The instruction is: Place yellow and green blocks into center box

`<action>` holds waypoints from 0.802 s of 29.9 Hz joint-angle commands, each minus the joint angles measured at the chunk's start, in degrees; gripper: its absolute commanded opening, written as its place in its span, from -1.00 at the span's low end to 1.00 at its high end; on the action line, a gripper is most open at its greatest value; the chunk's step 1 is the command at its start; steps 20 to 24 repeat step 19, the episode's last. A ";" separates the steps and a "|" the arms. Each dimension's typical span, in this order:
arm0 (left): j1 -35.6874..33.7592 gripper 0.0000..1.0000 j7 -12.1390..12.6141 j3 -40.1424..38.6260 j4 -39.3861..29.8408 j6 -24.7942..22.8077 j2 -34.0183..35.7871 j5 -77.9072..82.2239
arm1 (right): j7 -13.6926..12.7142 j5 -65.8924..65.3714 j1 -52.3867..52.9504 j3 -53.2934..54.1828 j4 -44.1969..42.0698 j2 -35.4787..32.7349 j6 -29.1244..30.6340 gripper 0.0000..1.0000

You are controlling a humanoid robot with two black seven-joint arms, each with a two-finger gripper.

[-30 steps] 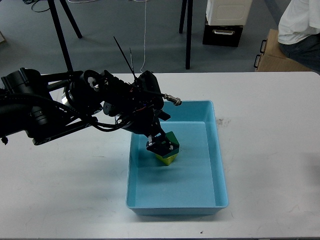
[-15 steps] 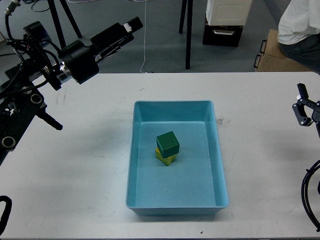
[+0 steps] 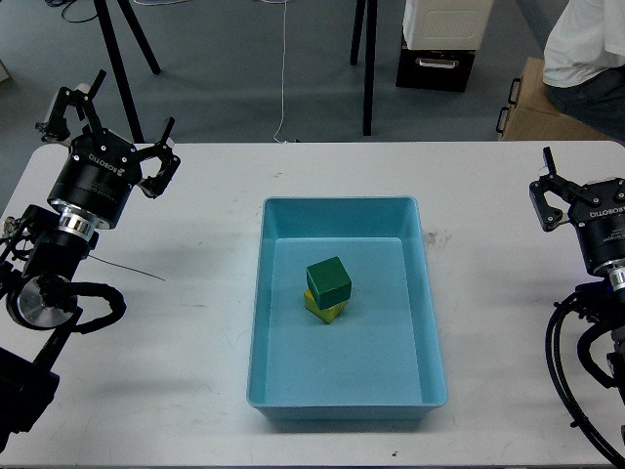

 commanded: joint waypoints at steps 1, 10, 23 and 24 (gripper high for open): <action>7.21 1.00 -0.33 -0.70 -3.97 -0.18 -2.81 -6.80 | -0.35 2.05 -3.42 -0.15 1.73 3.25 0.42 0.97; 15.05 1.00 -0.15 -0.17 -6.00 -0.27 -6.60 -14.46 | -0.62 7.51 -8.26 -0.06 4.02 4.32 1.75 0.97; 17.95 1.00 -0.42 -0.08 -8.73 -0.53 -7.13 -14.90 | -0.09 7.25 -8.53 0.21 3.85 4.32 3.68 0.97; 17.95 1.00 -0.42 -0.08 -8.73 -0.53 -7.13 -14.90 | -0.09 7.25 -8.53 0.21 3.85 4.32 3.68 0.97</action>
